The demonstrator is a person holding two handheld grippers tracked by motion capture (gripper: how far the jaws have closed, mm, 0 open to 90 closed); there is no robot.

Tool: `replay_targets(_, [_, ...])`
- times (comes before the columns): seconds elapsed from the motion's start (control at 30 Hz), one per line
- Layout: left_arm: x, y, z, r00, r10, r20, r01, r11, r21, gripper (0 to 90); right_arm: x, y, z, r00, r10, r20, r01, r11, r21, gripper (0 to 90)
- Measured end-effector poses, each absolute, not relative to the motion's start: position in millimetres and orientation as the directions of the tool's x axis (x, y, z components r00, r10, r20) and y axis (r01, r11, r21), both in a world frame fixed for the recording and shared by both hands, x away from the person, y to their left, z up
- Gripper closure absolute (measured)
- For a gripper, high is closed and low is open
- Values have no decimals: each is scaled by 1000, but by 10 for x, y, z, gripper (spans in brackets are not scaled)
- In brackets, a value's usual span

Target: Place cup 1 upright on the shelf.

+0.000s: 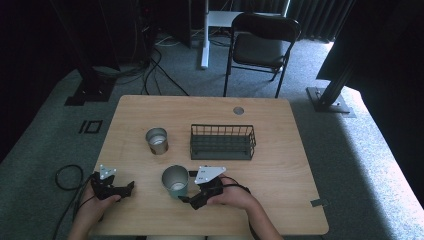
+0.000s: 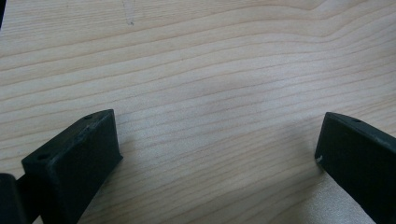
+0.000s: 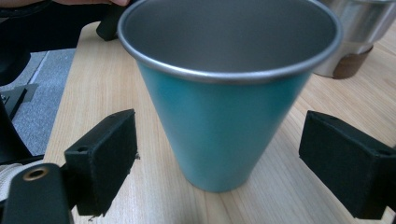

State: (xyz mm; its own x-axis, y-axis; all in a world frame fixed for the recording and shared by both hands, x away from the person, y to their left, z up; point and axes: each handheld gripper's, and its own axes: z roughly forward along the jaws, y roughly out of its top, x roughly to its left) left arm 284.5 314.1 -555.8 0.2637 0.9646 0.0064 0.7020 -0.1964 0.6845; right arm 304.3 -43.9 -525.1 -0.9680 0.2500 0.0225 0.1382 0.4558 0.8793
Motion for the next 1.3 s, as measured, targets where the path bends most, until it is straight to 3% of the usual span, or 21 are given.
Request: replay_targets(1.3, [2845, 3141, -5557, 264, 965, 6, 703, -197, 684, 4, 3126, -173, -5195, -962, 272, 33, 125, 326, 937, 110])
